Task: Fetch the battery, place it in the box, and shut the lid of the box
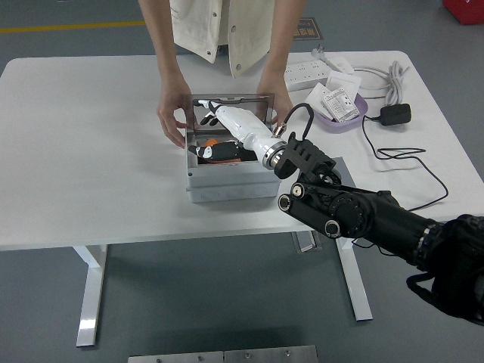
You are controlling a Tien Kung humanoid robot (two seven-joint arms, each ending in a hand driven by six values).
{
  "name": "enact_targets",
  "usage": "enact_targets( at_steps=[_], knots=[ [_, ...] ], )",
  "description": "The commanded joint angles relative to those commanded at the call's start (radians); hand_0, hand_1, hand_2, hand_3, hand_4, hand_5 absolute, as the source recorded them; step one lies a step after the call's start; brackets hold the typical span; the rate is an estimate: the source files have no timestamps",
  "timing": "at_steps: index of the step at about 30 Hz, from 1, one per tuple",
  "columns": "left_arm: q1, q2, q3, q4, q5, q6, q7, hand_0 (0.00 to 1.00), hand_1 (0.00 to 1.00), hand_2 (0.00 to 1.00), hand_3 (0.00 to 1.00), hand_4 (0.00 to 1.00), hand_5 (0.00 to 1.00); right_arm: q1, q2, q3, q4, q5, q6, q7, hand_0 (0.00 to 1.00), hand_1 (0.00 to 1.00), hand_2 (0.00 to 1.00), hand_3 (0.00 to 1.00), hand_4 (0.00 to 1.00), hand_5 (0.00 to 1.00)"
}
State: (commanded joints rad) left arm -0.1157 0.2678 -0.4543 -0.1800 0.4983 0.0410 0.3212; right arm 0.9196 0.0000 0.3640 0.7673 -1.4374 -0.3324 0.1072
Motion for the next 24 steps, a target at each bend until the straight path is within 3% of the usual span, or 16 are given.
enact_targets(
  at_steps=[4, 13, 18, 24],
  knots=[
    [0.005, -0.002, 0.002, 0.0, -0.006, 0.001, -0.001, 0.573, 0.587, 0.504, 0.555, 0.523, 0.002, -0.003, -0.003, 0.054, 0.069, -0.005, 0.047, -0.033, 0.817, 0.703, 0.73, 0.949, 0.843, 0.451],
    [0.011, -0.004, -0.011, 0.0, 0.001, 0.0, 0.002, 0.573, 0.587, 0.504, 0.555, 0.523, 0.002, 0.024, -0.067, 0.175, 0.213, -0.004, 0.172, -0.109, 0.804, 0.692, 0.711, 0.926, 0.849, 0.466],
    [0.008, -0.003, -0.014, 0.0, 0.004, -0.001, 0.003, 0.573, 0.587, 0.504, 0.555, 0.523, 0.002, 0.059, -0.085, 0.181, 0.208, 0.007, 0.19, -0.114, 0.799, 0.68, 0.697, 0.908, 0.843, 0.478],
    [0.0, 0.0, -0.018, 0.0, 0.012, -0.002, 0.005, 0.573, 0.587, 0.504, 0.555, 0.523, 0.002, 0.125, -0.082, 0.102, 0.096, 0.081, 0.181, -0.086, 0.791, 0.675, 0.694, 0.904, 0.847, 0.491]
  ],
)
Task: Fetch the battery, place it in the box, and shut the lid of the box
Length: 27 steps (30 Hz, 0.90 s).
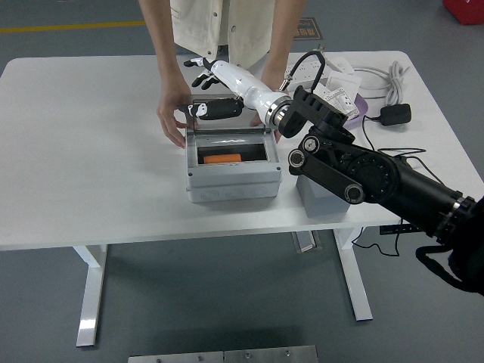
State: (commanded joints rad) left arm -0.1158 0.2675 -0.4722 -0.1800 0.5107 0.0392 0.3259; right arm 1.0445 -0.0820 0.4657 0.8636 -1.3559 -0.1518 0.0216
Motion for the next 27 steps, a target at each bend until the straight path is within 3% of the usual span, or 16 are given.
enact_targets(
  at_steps=[9, 10, 12, 15, 16, 27],
  knots=[
    [-0.003, 0.008, 0.001, 0.0, 0.004, -0.003, 0.005, 0.573, 0.587, 0.504, 0.555, 0.523, 0.002, 0.071, 0.017, -0.104, -0.167, 0.109, 0.008, 0.024, 0.792, 0.675, 0.696, 0.876, 0.843, 0.492],
    [-0.003, 0.009, 0.001, 0.0, 0.005, -0.004, 0.006, 0.573, 0.587, 0.504, 0.555, 0.523, 0.002, 0.076, 0.017, -0.111, -0.18, 0.12, 0.009, 0.026, 0.81, 0.756, 0.774, 0.852, 0.841, 0.512],
    [-0.004, 0.01, 0.001, 0.0, 0.006, -0.005, 0.007, 0.573, 0.587, 0.504, 0.555, 0.523, 0.002, 0.081, 0.016, -0.124, -0.196, 0.134, 0.01, 0.029, 0.81, 0.756, 0.774, 0.852, 0.841, 0.512],
    [-0.006, 0.011, 0.003, 0.0, 0.007, -0.006, 0.008, 0.573, 0.587, 0.504, 0.555, 0.523, 0.002, 0.08, 0.013, -0.136, -0.21, 0.149, 0.009, 0.033, 0.81, 0.756, 0.774, 0.852, 0.841, 0.512],
    [-0.007, 0.012, 0.002, 0.0, 0.008, -0.006, 0.008, 0.573, 0.587, 0.504, 0.555, 0.523, 0.002, 0.077, 0.011, -0.14, -0.214, 0.153, 0.008, 0.034, 0.859, 0.822, 0.849, 0.845, 0.842, 0.521],
    [-0.004, 0.009, -0.001, 0.0, 0.011, -0.004, 0.008, 0.573, 0.587, 0.504, 0.555, 0.523, 0.002, 0.036, 0.015, -0.175, -0.192, 0.143, 0.0, 0.033, 0.878, 0.834, 0.856, 0.852, 0.839, 0.539]
  ],
)
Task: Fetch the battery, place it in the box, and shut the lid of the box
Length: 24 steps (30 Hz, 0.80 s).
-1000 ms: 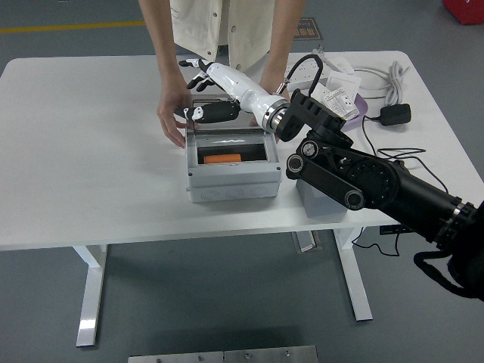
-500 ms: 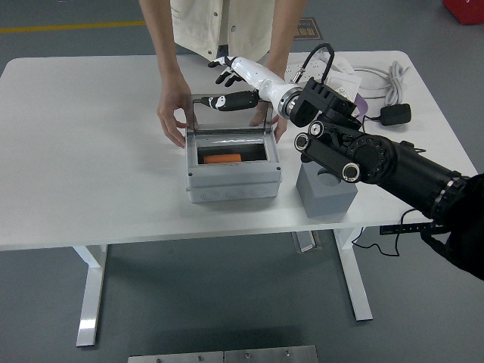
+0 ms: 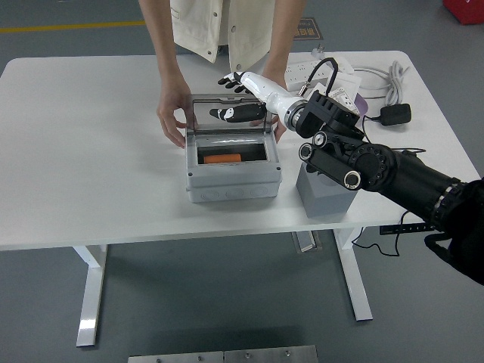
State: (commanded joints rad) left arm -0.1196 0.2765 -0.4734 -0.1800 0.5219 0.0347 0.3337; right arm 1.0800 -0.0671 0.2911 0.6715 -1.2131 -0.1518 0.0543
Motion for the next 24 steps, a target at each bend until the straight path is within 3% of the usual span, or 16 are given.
enact_targets(
  at_steps=[24],
  knots=[
    [0.017, -0.005, 0.009, 0.0, -0.032, 0.005, -0.01, 0.573, 0.587, 0.504, 0.555, 0.523, 0.002, -0.031, -0.11, -0.012, 0.247, -0.171, 0.027, -0.066, 0.869, 0.824, 0.843, 0.853, 0.847, 0.579]
  ],
)
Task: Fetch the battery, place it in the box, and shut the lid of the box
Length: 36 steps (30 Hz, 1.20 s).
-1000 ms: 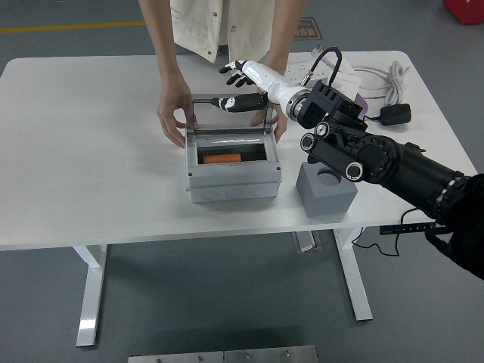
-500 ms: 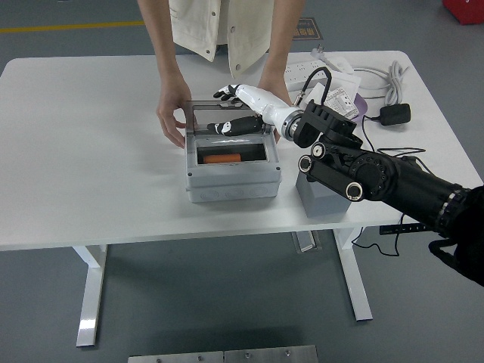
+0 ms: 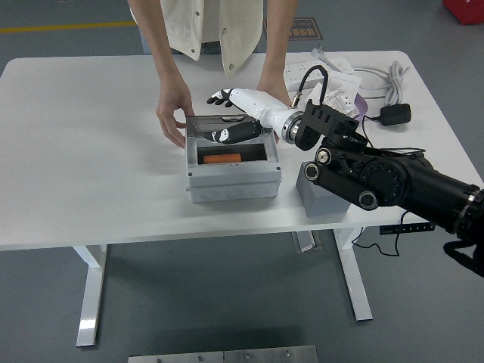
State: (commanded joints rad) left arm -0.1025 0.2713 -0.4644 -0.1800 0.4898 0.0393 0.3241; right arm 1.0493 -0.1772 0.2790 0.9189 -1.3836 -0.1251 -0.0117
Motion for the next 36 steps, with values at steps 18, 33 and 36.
enact_targets(
  at_steps=[18, 33, 36],
  knots=[
    [0.009, -0.007, -0.012, 0.0, 0.004, 0.001, 0.002, 0.573, 0.587, 0.504, 0.555, 0.523, 0.002, -0.05, -0.082, -0.003, 0.206, -0.117, 0.081, -0.073, 0.836, 0.806, 0.832, 0.853, 0.848, 0.591],
    [0.011, -0.013, -0.017, 0.0, 0.01, 0.0, 0.005, 0.573, 0.587, 0.504, 0.555, 0.523, 0.002, -0.126, -0.125, 0.153, 0.287, -0.157, 0.141, -0.099, 0.831, 0.804, 0.828, 0.847, 0.847, 0.594],
    [0.014, -0.016, -0.013, 0.0, 0.005, 0.0, 0.005, 0.573, 0.587, 0.504, 0.555, 0.523, 0.002, -0.181, -0.146, 0.232, 0.336, -0.174, 0.15, -0.095, 0.831, 0.804, 0.828, 0.847, 0.847, 0.594]
  ],
)
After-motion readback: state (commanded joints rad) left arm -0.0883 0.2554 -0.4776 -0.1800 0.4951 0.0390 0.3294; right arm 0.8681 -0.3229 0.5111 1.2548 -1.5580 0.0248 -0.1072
